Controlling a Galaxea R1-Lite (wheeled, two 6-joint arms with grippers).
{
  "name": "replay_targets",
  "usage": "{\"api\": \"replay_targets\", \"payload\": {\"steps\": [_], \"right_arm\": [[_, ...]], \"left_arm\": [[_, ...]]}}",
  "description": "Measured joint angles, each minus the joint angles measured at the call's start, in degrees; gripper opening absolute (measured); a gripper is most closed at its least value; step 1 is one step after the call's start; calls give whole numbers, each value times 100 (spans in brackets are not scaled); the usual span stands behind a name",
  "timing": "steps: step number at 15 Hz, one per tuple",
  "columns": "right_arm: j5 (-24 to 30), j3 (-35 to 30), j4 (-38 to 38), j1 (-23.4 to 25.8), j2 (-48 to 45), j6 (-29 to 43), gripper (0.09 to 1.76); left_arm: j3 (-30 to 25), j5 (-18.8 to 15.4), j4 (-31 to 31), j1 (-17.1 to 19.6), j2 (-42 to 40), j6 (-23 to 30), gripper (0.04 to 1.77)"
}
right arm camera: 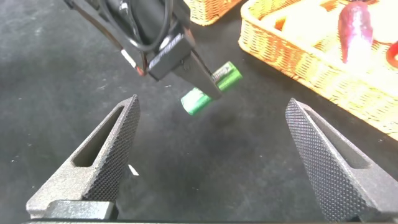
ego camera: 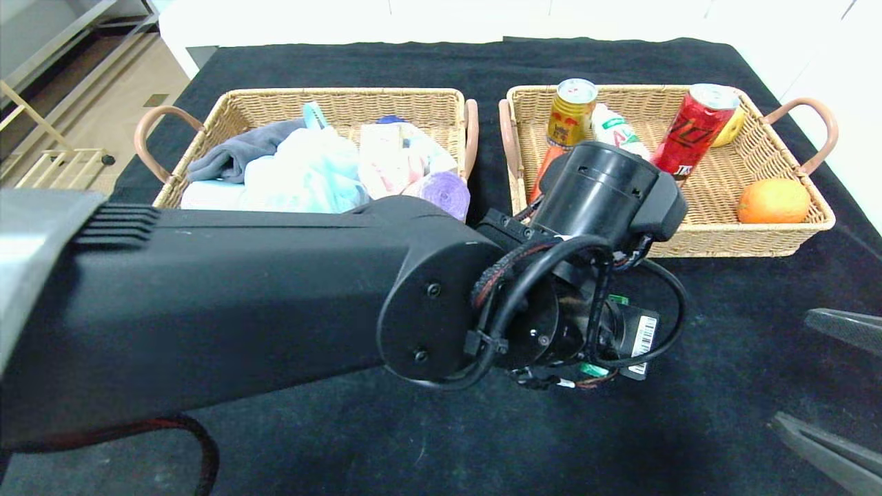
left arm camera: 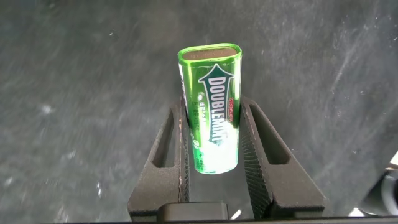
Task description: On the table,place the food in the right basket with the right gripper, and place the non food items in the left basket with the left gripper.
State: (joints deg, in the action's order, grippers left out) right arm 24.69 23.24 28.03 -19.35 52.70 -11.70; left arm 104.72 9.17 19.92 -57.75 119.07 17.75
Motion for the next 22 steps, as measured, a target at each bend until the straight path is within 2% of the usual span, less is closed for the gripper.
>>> {"api": "replay_targets", "payload": {"steps": [4, 6, 9, 15, 18, 22], "right_arm": [[1, 13, 0, 44, 18, 57, 171], [0, 13, -5, 48, 27, 77, 171], [4, 13, 0, 48, 50, 82, 171], [-2, 11, 6, 48, 11, 82, 171], [0, 2, -9, 52, 20, 79, 171], [11, -39, -27, 48, 143, 73, 171]], "left_arm": [[46, -10, 4, 6, 116, -67, 57], [44, -2, -2, 11, 139, -61, 84], [46, 20, -46, 34, 158, -56, 112], [-100, 74, 30, 33, -38, -135, 144], [-900, 108, -38, 6, -556, -489, 152], [-2539, 106, -700, 33, -1780, -935, 160]]}}
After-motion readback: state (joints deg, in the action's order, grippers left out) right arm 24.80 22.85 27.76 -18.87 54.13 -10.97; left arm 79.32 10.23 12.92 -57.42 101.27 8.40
